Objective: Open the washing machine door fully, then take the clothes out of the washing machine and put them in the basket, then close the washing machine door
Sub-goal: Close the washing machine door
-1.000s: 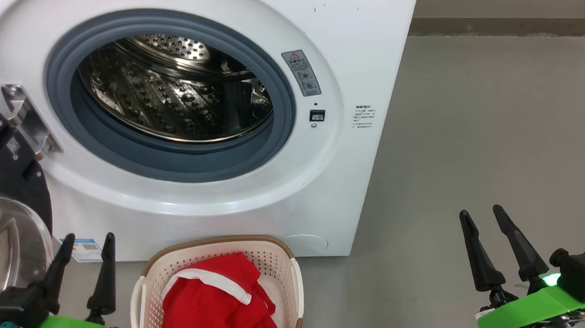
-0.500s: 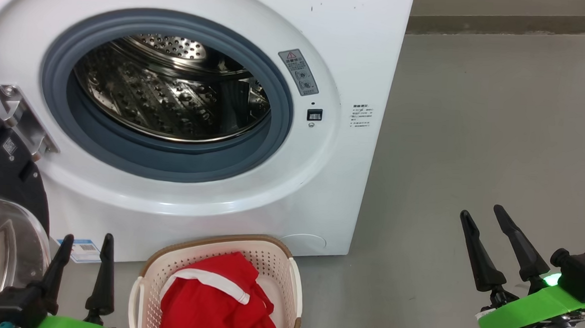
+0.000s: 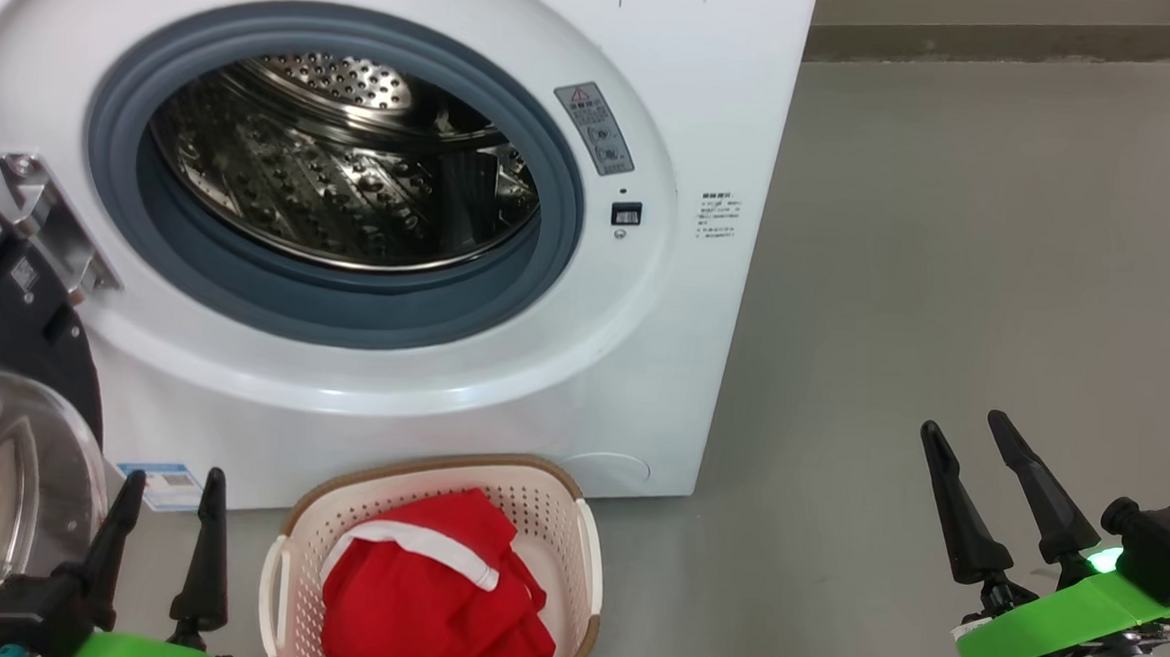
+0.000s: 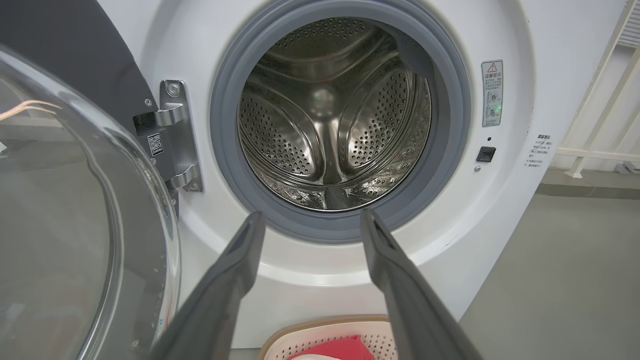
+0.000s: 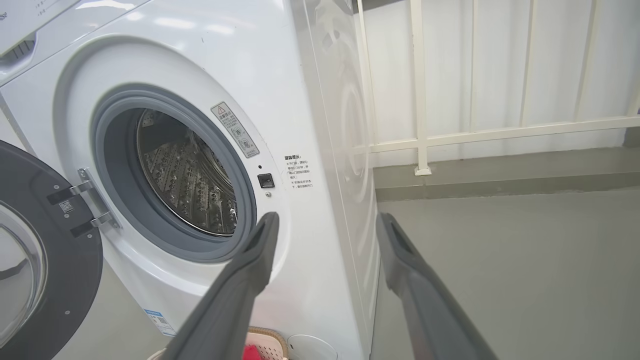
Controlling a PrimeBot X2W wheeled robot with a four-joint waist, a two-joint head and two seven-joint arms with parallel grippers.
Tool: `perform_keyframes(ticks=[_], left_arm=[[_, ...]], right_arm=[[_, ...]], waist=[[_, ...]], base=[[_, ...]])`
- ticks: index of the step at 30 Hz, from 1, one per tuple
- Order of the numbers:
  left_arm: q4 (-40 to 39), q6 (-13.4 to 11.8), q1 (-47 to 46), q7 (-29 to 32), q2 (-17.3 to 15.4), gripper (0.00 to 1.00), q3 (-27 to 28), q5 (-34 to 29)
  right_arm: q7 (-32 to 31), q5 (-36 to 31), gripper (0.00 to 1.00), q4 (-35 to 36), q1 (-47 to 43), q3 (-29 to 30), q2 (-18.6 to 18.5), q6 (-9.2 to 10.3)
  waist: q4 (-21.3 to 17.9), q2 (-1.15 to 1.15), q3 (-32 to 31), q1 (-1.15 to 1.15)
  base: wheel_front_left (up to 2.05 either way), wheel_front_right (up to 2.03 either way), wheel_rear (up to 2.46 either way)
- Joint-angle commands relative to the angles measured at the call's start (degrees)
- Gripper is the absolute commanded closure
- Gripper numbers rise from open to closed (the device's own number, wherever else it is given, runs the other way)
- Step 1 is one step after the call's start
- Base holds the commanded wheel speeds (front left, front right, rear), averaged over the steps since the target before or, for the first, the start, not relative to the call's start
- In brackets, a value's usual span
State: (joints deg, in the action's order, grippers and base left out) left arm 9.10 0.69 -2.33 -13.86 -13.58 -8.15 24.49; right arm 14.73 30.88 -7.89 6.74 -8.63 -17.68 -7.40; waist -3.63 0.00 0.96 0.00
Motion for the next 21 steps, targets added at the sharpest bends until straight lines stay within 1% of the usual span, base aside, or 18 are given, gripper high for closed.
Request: perform_keyframes(ticks=[1,7,12,16,21], left_arm=[[-1.28,-0.67,-1.67,-0.41,-1.59,0.00,1.86,0.31],[-1.63,-0.76,-1.62,-0.51,-1.69,0.00,1.81,0.40],[-1.62,-0.87,-1.59,-0.55,-1.84,0.00,1.69,0.35],[-1.56,-0.96,-1.60,-0.56,-1.96,0.00,1.57,0.41],[-1.37,-1.09,-1.64,-0.58,-2.11,0.00,1.34,0.53]], right_arm=[[0.27,0.04,0.00,1.28,0.26,-0.91,-0.94,-0.09],[0.27,0.05,0.00,1.34,0.33,-0.80,-0.92,-0.09],[0.27,0.02,0.00,1.33,0.31,-0.77,-0.84,-0.09],[0.27,-0.04,0.00,1.34,0.26,-0.76,-0.74,-0.09],[0.27,-0.03,0.00,1.25,0.23,-0.79,-0.76,-0.09]], waist=[[0.01,0.00,0.05,0.00],[0.02,0.00,0.23,0.00],[0.02,0.00,0.25,0.00],[0.02,0.00,0.23,0.00],[0.04,0.00,0.11,0.00]], base=[[-1.58,1.58,0.00],[-1.86,1.86,0.00],[-1.40,1.40,0.00],[-0.84,0.84,0.00],[-0.14,0.14,0.00]])
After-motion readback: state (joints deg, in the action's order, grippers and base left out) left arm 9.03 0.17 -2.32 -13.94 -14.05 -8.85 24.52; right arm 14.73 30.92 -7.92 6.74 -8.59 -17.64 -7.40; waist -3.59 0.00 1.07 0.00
